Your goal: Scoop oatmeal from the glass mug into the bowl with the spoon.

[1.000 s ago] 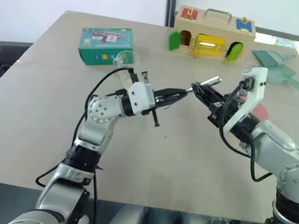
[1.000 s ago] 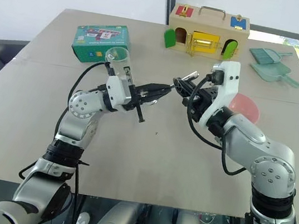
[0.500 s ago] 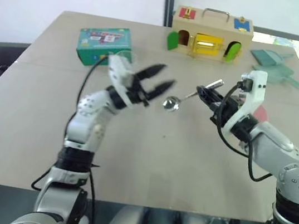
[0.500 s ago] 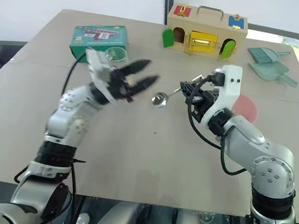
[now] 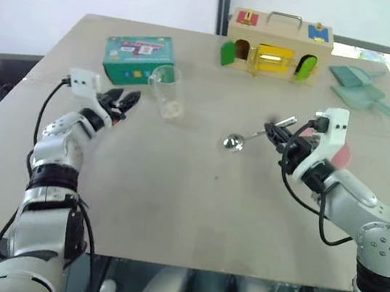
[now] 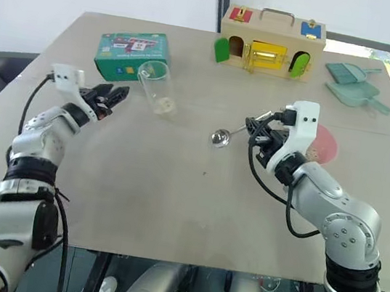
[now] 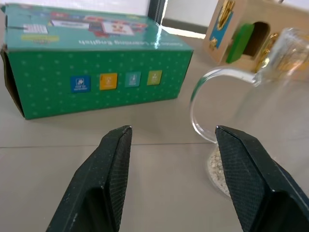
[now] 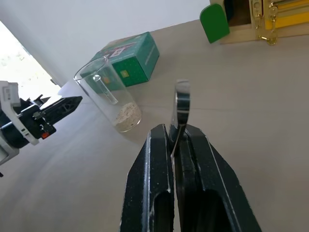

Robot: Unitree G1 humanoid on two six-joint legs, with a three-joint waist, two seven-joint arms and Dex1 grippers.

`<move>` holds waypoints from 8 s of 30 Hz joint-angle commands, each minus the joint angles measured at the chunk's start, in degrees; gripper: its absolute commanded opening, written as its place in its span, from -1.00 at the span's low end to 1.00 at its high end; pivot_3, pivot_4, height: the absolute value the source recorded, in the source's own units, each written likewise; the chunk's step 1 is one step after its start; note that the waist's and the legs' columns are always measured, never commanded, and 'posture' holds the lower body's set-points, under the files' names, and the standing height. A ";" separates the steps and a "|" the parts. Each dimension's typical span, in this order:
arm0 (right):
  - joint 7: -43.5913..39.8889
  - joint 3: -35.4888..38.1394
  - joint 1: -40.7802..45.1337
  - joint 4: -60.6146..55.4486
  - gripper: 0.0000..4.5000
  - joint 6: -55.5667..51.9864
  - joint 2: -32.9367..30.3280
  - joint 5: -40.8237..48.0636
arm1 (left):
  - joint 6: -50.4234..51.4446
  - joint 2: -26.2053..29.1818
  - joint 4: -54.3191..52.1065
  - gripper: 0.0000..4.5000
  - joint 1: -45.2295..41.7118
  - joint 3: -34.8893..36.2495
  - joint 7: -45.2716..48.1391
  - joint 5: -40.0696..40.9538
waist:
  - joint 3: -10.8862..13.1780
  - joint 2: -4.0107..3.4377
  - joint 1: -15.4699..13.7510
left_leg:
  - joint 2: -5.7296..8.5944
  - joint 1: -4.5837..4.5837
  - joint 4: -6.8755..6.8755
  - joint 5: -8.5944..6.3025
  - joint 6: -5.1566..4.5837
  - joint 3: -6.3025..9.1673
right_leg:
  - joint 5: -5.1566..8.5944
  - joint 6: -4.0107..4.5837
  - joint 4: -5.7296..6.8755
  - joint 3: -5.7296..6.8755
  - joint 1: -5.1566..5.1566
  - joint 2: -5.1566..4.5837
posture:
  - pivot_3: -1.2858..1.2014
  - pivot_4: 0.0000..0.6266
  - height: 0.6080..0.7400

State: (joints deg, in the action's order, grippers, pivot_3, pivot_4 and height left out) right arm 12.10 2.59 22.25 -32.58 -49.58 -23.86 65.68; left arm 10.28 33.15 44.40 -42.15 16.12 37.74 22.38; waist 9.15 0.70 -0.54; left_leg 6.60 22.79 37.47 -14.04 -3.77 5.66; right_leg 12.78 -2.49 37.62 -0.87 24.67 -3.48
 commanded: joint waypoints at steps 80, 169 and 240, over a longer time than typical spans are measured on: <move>-11.33 -7.72 24.36 9.04 -1.00 -4.90 -11.56 -14.68 | -38.61 -19.31 -2.57 -0.99 -12.08 -18.85 -0.39 -21.74 | 0.03 0.19 1.15 | 0.05 0.35 0.10 0.01 -0.03 -0.09 | -0.01 -0.01 0.17 -0.06 0.34 -0.11 | 0.03 -0.52 1.00; -29.05 19.43 29.74 16.01 -1.00 -35.46 6.71 -22.55 | -24.21 -20.44 -15.59 -0.98 -4.23 -18.61 -9.55 -21.26 | -0.05 0.14 0.89 | 0.10 1.11 0.90 0.01 -0.02 0.02 | -0.02 -0.01 0.58 0.07 0.89 -0.10 | 0.03 -0.52 1.00; -9.32 23.74 11.18 7.94 -1.00 -19.61 -12.95 -18.85 | -36.19 -25.98 24.56 -0.98 -32.66 -16.97 -14.25 -27.60 | -0.07 0.02 1.27 | 0.10 1.04 0.94 -0.03 -0.12 -0.56 | -0.01 -0.04 1.20 -0.45 1.15 -0.15 | 0.03 -0.52 1.00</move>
State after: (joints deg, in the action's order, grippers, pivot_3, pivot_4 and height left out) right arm 8.35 33.26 35.45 -21.47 -77.38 -32.68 53.36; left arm -26.17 5.82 71.48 -74.02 -2.72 24.50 -7.11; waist 9.09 0.73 0.73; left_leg 6.70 23.83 38.42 -14.07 -3.89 5.11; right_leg 12.77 -2.53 38.82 -1.29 25.82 -3.63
